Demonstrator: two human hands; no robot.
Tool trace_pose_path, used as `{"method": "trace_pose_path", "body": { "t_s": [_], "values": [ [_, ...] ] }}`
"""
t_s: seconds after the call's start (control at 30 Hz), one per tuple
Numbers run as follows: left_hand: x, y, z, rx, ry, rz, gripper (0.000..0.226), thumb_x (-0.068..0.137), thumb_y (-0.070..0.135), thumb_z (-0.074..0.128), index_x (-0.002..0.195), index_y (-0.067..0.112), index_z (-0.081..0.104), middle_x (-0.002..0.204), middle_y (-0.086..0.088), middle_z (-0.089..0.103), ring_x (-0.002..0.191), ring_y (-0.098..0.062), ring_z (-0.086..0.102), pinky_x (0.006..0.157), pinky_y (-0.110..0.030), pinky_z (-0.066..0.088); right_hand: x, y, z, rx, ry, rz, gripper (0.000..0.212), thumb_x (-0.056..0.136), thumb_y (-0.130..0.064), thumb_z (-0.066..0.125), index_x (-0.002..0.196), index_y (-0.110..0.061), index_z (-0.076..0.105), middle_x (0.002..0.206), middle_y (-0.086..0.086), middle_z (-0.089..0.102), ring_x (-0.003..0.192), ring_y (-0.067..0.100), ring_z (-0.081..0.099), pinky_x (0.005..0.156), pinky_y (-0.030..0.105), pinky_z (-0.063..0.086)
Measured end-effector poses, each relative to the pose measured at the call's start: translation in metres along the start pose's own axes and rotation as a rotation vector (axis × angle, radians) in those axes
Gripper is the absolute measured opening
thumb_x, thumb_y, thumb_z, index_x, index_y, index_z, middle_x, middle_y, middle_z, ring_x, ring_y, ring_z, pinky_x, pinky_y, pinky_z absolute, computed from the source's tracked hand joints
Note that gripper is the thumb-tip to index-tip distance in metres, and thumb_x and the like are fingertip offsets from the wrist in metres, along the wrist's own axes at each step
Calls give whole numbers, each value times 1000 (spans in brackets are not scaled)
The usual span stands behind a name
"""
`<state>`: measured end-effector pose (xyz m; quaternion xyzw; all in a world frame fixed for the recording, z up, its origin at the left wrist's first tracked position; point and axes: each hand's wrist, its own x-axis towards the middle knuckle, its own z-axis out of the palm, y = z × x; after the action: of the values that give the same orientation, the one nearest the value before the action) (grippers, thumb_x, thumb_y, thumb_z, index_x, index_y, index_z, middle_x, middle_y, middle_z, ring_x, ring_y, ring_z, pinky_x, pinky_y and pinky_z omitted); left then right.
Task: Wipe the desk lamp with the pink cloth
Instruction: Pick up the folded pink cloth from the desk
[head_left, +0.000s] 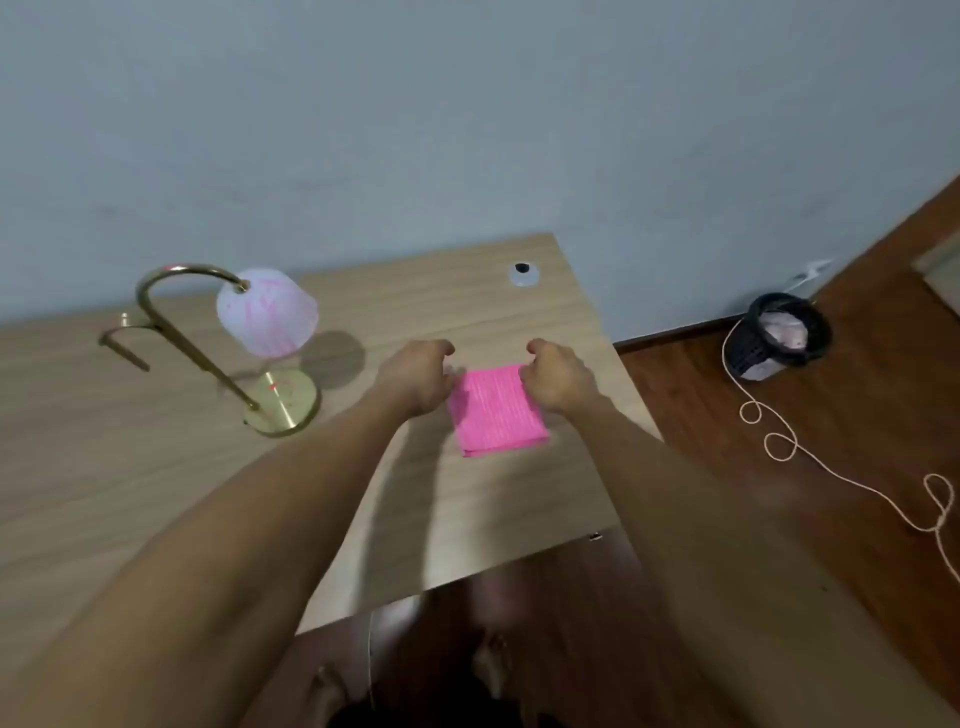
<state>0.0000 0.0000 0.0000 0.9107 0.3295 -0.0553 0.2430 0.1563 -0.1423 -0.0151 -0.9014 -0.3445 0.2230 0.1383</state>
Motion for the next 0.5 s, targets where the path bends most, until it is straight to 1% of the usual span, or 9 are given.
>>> {"method": "trace_pose_path", "body": {
  "t_s": [0.03, 0.1, 0.17, 0.27, 0.33, 0.37, 0.43, 0.47, 0.5],
  "values": [
    [3, 0, 8, -1, -16, -19, 51, 94, 35, 58, 141, 15, 55, 139, -13, 61, 128, -34, 55, 101, -42, 49, 4, 5, 6, 18, -16, 14, 36, 100, -22, 52, 133, -7, 57, 128, 17, 66, 118, 40, 63, 95, 44, 51],
    [7, -1, 27, -13, -34, -47, 46, 95, 36, 57, 136, 16, 59, 134, -14, 62, 124, -35, 57, 98, -43, 50, 12, 17, 20, 46, -30, 40, 32, 97, -18, 53, 127, -5, 57, 128, 19, 64, 118, 40, 63, 90, 40, 48],
    [7, -2, 47, -14, -76, -75, 45, 91, 35, 61, 132, 18, 62, 127, -15, 60, 116, -36, 60, 95, -43, 52, 17, 27, 35, 54, -68, 90, 32, 97, -18, 54, 127, -6, 56, 129, 18, 63, 119, 38, 62, 87, 37, 45],
    [10, -6, 72, -26, -100, -104, 48, 83, 36, 69, 128, 22, 66, 121, -12, 57, 106, -32, 63, 93, -41, 54, 25, 34, 49, 102, -74, 184, 36, 97, -21, 56, 131, -8, 54, 133, 16, 62, 123, 36, 61, 98, 42, 50],
    [12, -10, 90, -38, -114, -122, 46, 79, 36, 72, 123, 22, 69, 119, -11, 59, 103, -30, 65, 93, -40, 56, 31, 40, 60, 172, -64, 257, 36, 94, -22, 58, 127, -7, 56, 130, 16, 63, 121, 36, 63, 98, 43, 51],
    [12, -12, 97, -43, -122, -118, 43, 78, 36, 73, 119, 22, 71, 117, -10, 61, 100, -30, 66, 90, -40, 57, 33, 43, 65, 216, -52, 284, 37, 93, -23, 61, 125, -7, 58, 127, 16, 66, 119, 36, 64, 98, 42, 52],
    [12, -12, 105, -49, -122, -128, 25, 76, 32, 73, 100, 25, 72, 107, -8, 62, 88, -30, 67, 81, -39, 59, 40, 49, 73, 309, -56, 331, 35, 86, -23, 68, 116, -7, 66, 117, 15, 72, 111, 34, 70, 92, 40, 55],
    [12, -11, 106, -45, -119, -147, 15, 75, 30, 73, 89, 27, 69, 102, -7, 60, 83, -30, 66, 78, -38, 59, 43, 52, 76, 348, -67, 336, 31, 82, -21, 70, 110, -7, 71, 111, 16, 75, 107, 33, 73, 89, 39, 56],
    [12, -10, 108, -47, -114, -153, 12, 75, 27, 72, 80, 29, 62, 99, -6, 58, 82, -30, 64, 76, -38, 58, 46, 52, 76, 382, -88, 336, 25, 81, -18, 73, 104, -7, 74, 106, 16, 77, 103, 32, 74, 84, 36, 56]
  ]
}}
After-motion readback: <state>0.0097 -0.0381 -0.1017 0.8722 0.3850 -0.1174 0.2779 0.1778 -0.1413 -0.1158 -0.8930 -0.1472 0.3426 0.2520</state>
